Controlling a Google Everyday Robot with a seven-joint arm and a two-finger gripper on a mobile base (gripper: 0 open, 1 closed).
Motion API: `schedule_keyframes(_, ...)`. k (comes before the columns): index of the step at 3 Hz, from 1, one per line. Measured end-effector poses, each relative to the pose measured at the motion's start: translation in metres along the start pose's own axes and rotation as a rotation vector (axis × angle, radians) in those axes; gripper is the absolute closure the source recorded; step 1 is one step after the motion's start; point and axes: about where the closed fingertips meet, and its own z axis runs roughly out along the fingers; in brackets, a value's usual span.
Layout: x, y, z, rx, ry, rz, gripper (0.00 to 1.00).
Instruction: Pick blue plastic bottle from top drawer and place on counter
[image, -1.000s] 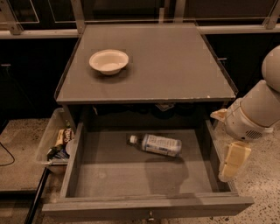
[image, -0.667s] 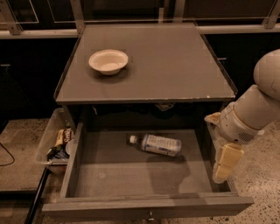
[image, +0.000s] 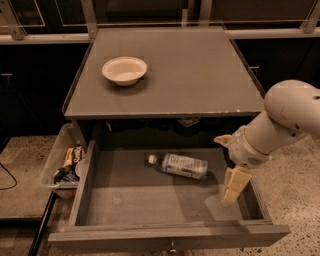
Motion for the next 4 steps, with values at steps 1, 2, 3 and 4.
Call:
schedule_keyframes(1, -0.004, -0.011, 0.017, 0.02, -0.031, -0.021, 0.0)
schedule_keyframes(2, -0.004, -0.02, 0.033, 0.047, -0.076, -0.039, 0.0)
schedule_keyframes(3, -0.002, -0.031, 0.053, 0.073, -0.144, -0.064, 0.0)
schedule_keyframes(4, 0.002, -0.047, 0.072, 0.086, -0.196, -0.076, 0.0)
